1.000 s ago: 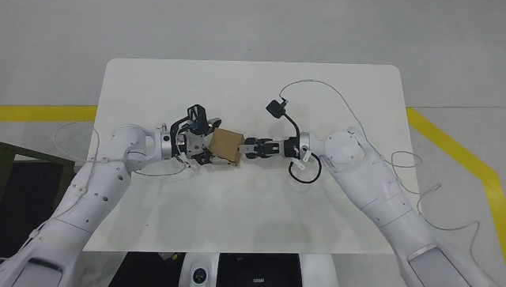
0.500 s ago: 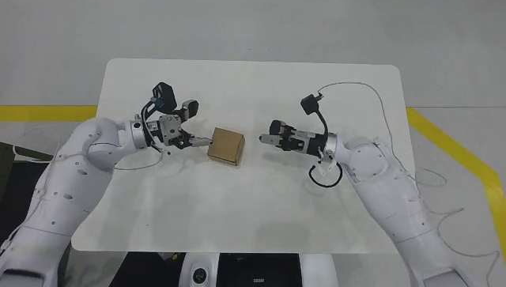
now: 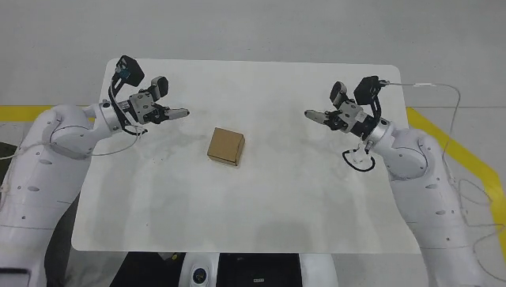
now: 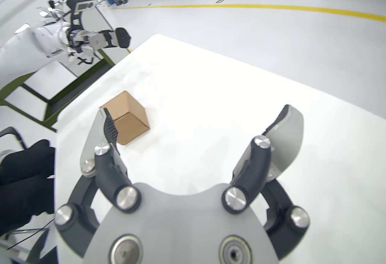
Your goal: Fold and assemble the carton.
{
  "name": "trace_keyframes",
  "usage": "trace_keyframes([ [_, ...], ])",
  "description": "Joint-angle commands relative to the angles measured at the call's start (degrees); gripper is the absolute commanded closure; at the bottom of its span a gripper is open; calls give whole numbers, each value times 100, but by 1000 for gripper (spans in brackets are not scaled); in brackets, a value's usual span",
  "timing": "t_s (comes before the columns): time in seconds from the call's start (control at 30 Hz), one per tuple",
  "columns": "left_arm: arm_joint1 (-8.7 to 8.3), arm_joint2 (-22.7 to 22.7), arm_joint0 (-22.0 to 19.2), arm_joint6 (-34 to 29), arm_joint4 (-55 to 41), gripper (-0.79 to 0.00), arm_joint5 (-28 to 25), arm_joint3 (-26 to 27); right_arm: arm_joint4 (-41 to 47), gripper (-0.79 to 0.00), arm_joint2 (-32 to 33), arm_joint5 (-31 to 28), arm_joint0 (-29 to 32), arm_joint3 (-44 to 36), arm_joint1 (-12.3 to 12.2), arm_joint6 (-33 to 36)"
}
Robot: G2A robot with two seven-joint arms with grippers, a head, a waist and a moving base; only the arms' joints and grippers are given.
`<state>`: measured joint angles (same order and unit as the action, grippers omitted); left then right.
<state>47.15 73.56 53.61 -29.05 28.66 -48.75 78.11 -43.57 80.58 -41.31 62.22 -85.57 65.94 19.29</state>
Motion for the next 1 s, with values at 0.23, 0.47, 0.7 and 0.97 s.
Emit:
trace_keyframes([
  [0.23, 7, 115, -259, 185, 129, -785, 188, -263, -1093, -785, 470, 486, 123, -356, -89, -611],
  [0.47, 31, 62, -368, 269, 183, -785, 217, -416, -1596, -785, 598, 700, 55, -519, -131, -675],
  [0.7, 31, 62, -368, 269, 183, -785, 217, -416, -1596, -785, 598, 700, 55, -519, -131, -675],
  [0.97, 31, 62, -367, 269, 182, -784, 217, -416, -1596, -785, 598, 700, 55, -519, -131, -675],
])
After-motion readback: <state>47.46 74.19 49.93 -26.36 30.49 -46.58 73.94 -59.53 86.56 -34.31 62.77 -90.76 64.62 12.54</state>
